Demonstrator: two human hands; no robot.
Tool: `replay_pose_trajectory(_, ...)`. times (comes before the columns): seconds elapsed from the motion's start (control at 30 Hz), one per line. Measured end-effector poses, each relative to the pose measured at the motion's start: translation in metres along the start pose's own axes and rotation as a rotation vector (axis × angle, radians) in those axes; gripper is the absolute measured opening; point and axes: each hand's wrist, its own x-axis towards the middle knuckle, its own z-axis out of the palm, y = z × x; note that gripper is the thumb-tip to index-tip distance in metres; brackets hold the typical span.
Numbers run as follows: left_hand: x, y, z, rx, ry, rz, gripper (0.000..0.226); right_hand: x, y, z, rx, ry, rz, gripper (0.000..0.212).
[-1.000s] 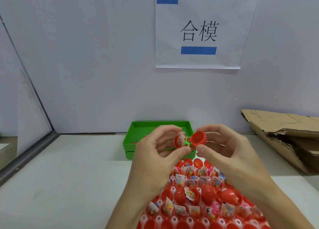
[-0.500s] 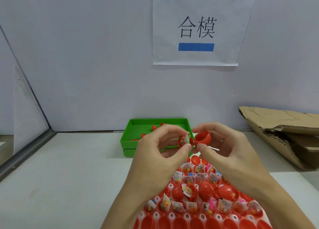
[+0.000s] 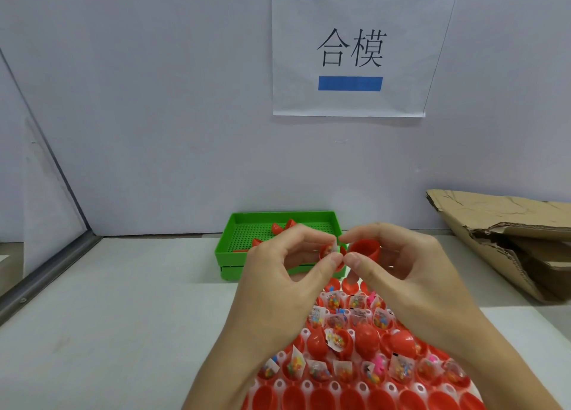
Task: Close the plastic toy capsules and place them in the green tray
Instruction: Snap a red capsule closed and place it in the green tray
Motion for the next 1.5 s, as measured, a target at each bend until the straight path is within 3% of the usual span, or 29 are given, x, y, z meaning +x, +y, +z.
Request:
replay_pose_trajectory(0.23, -0.001, -0.001, -0.002, -0.061, -0.049, -0.013, 0.015, 0.001, 0.001, 0.001, 0.001, 0.025, -0.03, 0.016)
replay_pose_trajectory(0.37, -0.001, 0.0, -0.001, -0.133, -0.08, -0.027, 0.028, 0.001, 0.001, 0.001, 0.016, 0.06, -0.029, 0.018)
replay_pose_trajectory(0.63, -0.001, 0.002, 0.004, -0.064, -0.014, 0.008, 0.037, 0.0, -0.001, 0.001, 0.076, 0.085, 0.013, 0.02)
replay_pose_trajectory(0.77, 0.0, 0.003, 0.003, -0.061, -0.003, 0.017, 0.032, 0.001, -0.002, 0.003, 0.092, 0.088, 0.008, 0.012)
replay_pose_trajectory(1.07, -0.001, 0.002, 0.003, -0.113, -0.004, 0.031, 0.025, 0.001, -0.004, 0.006, 0.155, 0.089, 0.002, 0.015)
replay_pose_trajectory(1.33, -0.002, -0.002, 0.008, -0.117, 0.028, 0.003, 0.021, 0.0, -0.002, -0.004, 0.108, -0.003, 0.0, 0.026)
replay_pose_trajectory(1.5, -0.002, -0.005, 0.008, -0.014, 0.03, -0.006, 0.023, 0.002, 0.002, -0.01, 0.13, 0.047, 0.043, 0.041)
